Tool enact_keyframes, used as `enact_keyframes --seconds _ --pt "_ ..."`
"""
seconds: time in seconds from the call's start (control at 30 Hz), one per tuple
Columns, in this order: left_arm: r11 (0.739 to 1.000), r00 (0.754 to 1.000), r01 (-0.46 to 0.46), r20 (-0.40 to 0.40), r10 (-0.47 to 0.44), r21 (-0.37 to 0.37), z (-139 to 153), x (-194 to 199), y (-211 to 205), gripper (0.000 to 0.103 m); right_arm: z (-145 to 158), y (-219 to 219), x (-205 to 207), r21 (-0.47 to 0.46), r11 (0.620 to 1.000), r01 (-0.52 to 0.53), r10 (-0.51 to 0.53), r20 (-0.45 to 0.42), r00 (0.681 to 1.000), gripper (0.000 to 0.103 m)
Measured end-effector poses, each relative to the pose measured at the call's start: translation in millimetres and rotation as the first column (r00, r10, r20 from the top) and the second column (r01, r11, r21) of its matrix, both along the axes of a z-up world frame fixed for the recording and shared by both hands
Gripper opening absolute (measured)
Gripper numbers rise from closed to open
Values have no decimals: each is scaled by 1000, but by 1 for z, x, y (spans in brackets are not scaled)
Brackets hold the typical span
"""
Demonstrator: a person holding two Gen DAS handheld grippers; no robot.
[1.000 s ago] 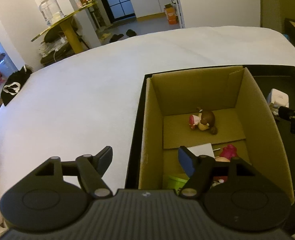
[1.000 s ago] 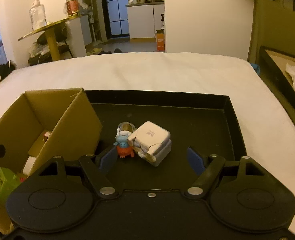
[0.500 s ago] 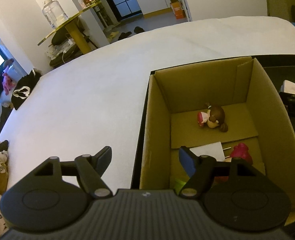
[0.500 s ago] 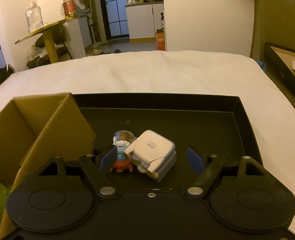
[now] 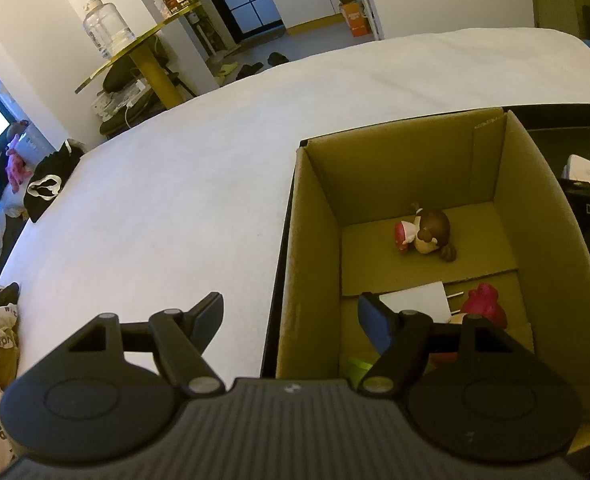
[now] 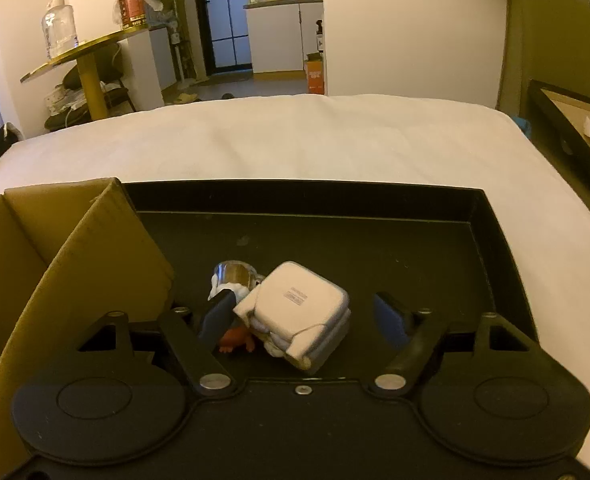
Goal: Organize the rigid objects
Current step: 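Grasp the white cube on the tray with the right gripper, then carry the white cube into the box and open the right gripper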
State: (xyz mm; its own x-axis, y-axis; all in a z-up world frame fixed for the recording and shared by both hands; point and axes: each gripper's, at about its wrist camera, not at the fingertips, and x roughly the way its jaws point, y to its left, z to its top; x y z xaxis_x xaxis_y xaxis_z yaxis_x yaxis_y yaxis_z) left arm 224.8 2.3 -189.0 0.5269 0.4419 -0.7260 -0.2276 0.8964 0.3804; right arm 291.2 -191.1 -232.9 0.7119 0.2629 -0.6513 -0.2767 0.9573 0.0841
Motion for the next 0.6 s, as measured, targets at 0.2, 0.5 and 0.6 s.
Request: enact_keyframes --seconds 0.2,0.5,0.6 --pt "1000 1000 1 11 -1 -14 2 -1 -1 73 2 -3 -12 -33 999 -31 30 -13 999 59" --pt "999 1000 8 16 -8 -48 5 -3 6 73 16 -6 -28 -63 998 -25 24 -27 999 59" --pt "998 1000 8 18 -7 -58 6 -5 9 73 26 -5 -32 -76 997 -31 30 -16 999 59"
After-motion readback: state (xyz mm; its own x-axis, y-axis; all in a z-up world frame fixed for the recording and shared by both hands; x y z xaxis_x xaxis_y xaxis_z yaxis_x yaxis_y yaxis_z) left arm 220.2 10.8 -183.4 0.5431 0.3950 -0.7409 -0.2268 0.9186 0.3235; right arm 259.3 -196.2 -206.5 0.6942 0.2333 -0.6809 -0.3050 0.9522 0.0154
